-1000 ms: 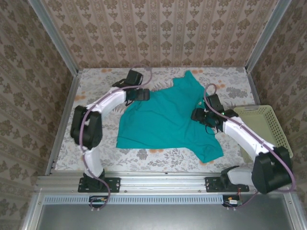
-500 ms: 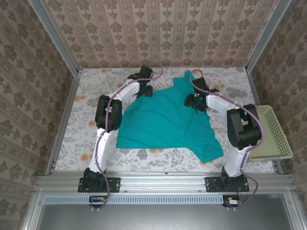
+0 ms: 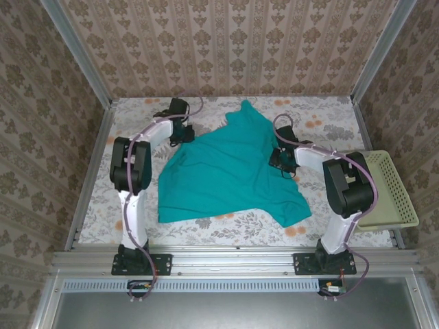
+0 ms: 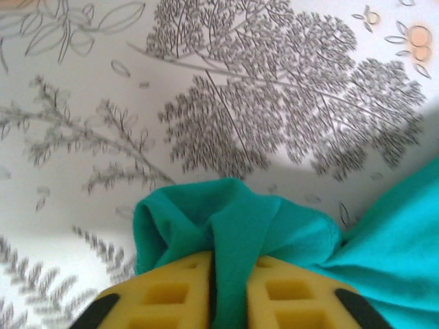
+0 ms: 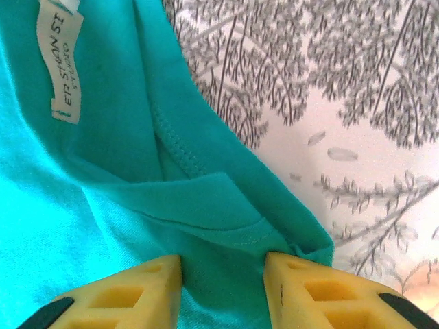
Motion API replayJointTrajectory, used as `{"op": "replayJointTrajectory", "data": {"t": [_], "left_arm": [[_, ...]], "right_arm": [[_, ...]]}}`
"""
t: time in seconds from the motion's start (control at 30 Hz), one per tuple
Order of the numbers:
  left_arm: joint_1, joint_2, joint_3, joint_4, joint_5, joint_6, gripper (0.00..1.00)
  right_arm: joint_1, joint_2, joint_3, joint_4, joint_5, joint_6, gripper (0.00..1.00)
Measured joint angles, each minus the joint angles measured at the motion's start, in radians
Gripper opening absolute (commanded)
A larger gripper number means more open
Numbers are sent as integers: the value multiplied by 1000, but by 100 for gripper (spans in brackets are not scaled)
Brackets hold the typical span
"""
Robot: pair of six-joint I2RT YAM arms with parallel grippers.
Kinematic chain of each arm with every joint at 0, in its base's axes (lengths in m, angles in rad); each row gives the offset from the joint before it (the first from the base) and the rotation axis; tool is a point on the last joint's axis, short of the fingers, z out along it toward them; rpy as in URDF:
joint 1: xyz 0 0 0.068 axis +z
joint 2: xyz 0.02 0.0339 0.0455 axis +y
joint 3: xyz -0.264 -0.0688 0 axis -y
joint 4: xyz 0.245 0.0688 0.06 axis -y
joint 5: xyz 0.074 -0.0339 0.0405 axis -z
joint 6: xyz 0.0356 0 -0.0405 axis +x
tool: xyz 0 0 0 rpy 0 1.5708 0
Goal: Fold the inside-out t-shirt
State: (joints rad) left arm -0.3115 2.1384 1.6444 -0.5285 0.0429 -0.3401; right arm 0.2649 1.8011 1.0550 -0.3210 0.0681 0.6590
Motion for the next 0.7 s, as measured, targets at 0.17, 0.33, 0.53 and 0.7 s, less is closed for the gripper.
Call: {"op": "replayJointTrajectory", "data": {"t": [0.17,0.33,0.53,0.7], "left_arm": [[22,-119,-138,45,27,-34,35],[66,-157,-199,69,23,-28,48],[5,-145,-152,74,-5,21,61],[-27,-61,-33,78,-5,36,56]], "right_arm": [[65,-100,-117,-5,57,36,36],[111,-287,-244,-57,127,64,38],[127,-289,-76,-87,171,11,47],[121,-88,200,-79,148,-57,50]]}}
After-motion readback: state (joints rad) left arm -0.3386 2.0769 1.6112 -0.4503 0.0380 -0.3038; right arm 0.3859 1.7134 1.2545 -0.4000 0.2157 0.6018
